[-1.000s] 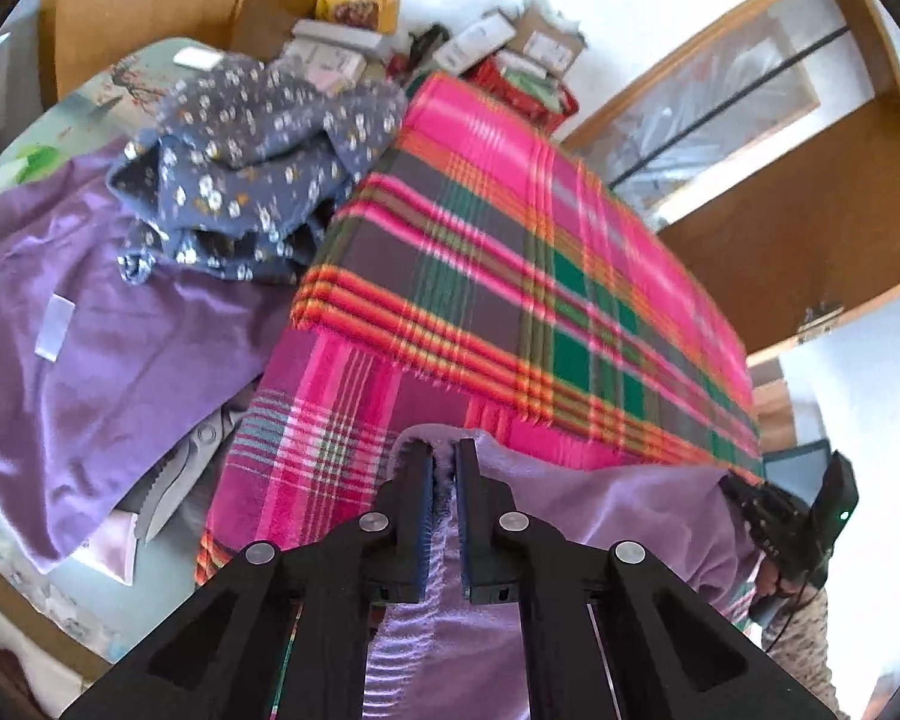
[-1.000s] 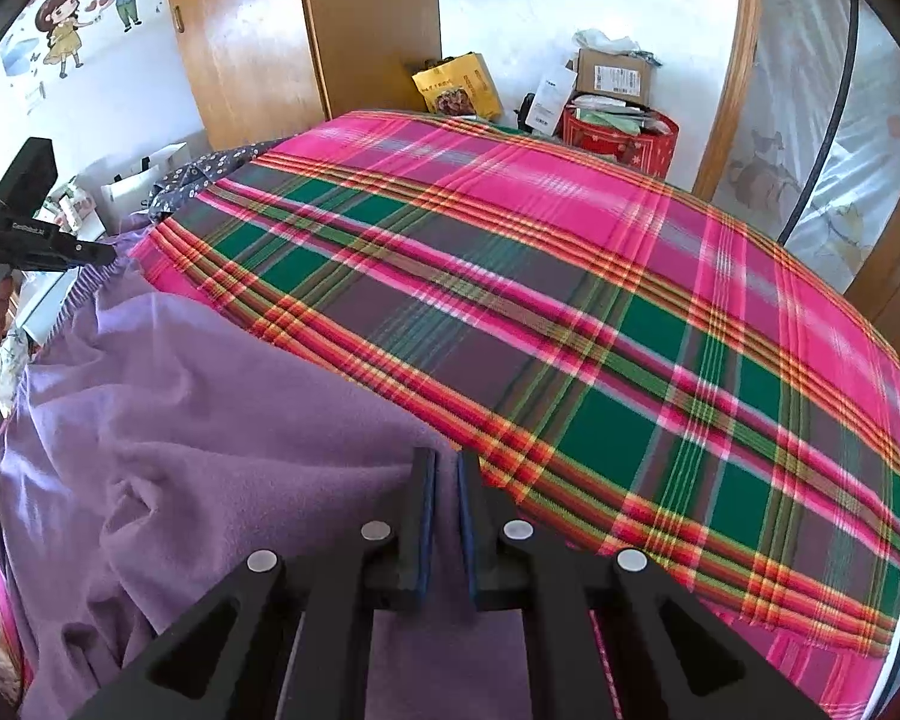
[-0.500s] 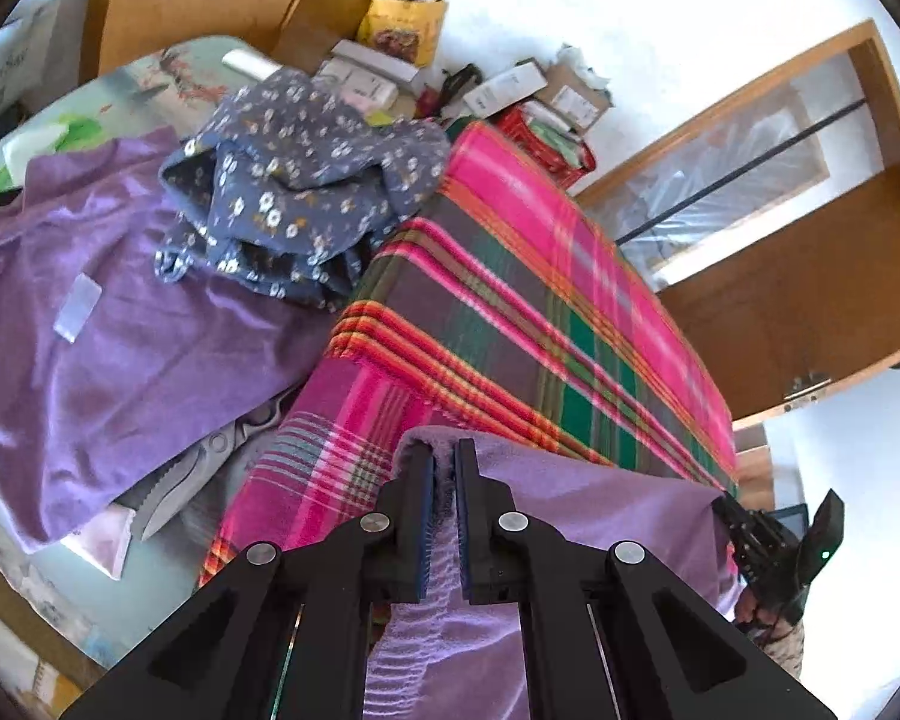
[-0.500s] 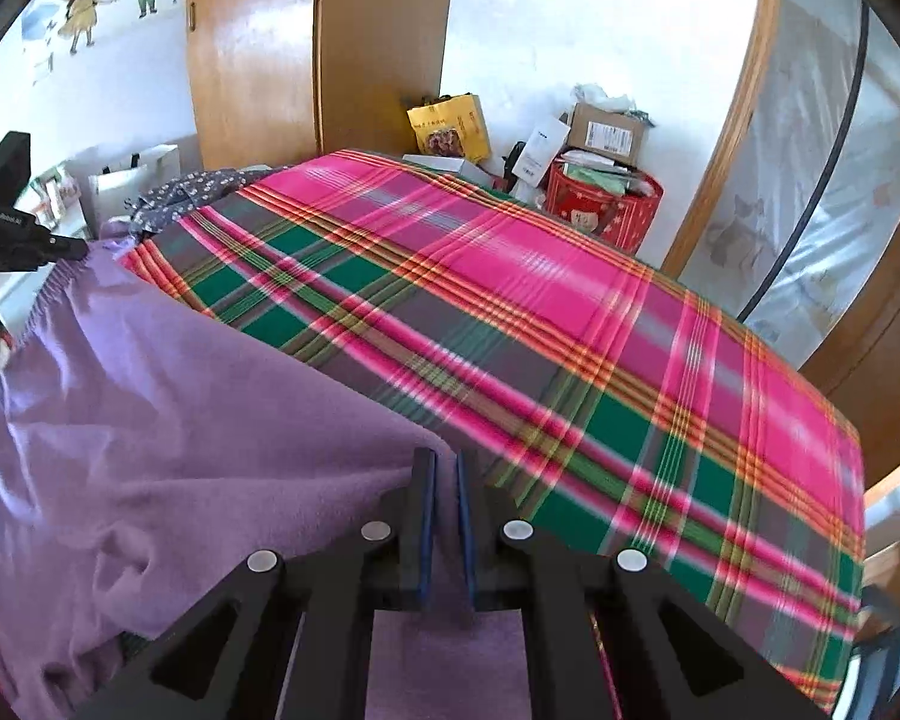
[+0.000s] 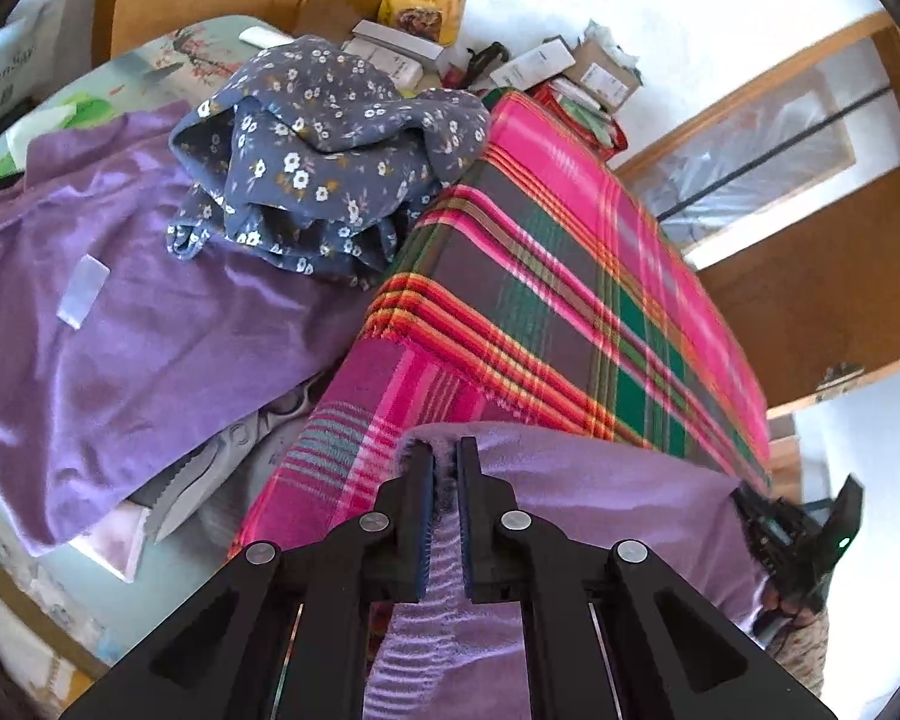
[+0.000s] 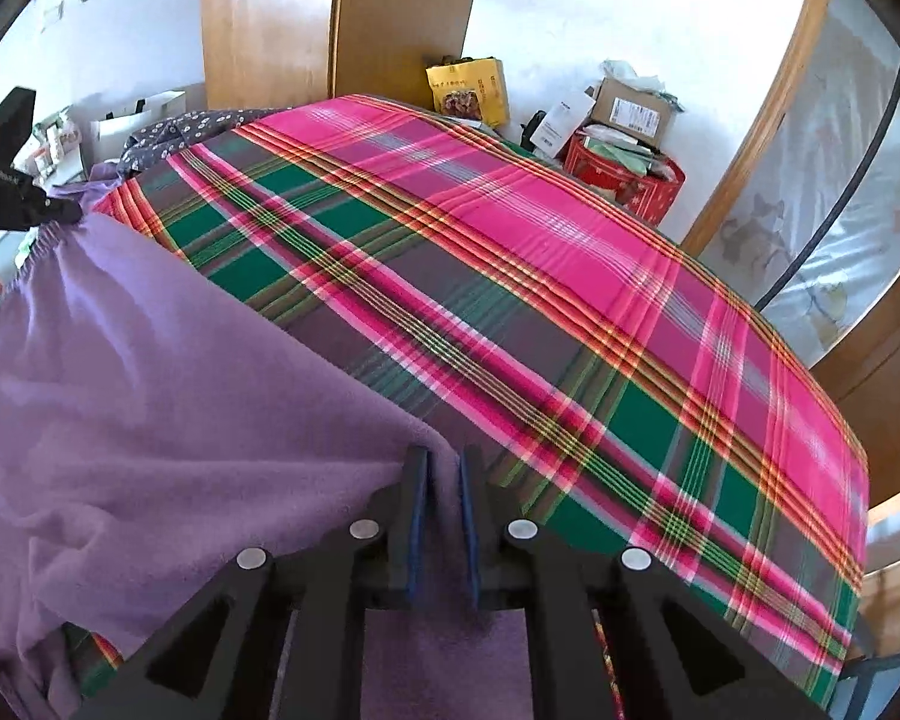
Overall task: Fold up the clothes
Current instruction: 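Lift the fleece with both grippers and stretch it between them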
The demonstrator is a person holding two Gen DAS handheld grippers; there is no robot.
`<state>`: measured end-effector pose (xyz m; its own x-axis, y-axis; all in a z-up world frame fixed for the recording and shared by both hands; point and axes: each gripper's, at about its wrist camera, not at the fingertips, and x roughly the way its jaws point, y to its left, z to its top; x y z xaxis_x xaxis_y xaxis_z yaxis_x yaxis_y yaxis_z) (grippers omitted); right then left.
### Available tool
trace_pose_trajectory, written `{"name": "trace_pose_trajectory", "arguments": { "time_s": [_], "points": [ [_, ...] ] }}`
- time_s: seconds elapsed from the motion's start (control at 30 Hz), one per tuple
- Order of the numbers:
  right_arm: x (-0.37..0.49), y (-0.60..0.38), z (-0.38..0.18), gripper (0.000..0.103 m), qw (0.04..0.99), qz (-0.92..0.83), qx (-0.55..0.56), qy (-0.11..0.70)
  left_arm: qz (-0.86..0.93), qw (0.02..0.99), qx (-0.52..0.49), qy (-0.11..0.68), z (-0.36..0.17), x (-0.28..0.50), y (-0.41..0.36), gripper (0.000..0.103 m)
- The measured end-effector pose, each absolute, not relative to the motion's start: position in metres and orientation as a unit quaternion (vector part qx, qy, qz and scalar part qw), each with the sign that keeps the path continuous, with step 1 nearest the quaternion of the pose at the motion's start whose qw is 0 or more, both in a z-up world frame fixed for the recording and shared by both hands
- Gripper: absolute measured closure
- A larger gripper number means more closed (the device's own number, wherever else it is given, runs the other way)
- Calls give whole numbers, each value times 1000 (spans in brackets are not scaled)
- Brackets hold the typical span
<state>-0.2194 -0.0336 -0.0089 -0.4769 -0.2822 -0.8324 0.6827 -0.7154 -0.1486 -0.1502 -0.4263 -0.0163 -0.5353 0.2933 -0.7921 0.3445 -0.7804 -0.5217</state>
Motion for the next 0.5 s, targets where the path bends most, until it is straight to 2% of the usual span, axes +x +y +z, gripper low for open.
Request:
{"name": "trace_pose_trajectory", "arguments": {
  "time_s": [0.37,0.5],
  "points": [
    [-194,47,32,84,243,-865,412,153,-820,30,477,315,14,-114,-418,92],
    [-177,101,43,83,210,-877,416,112,-839,18,468,279,37,-104,-389,92]
  ]
}}
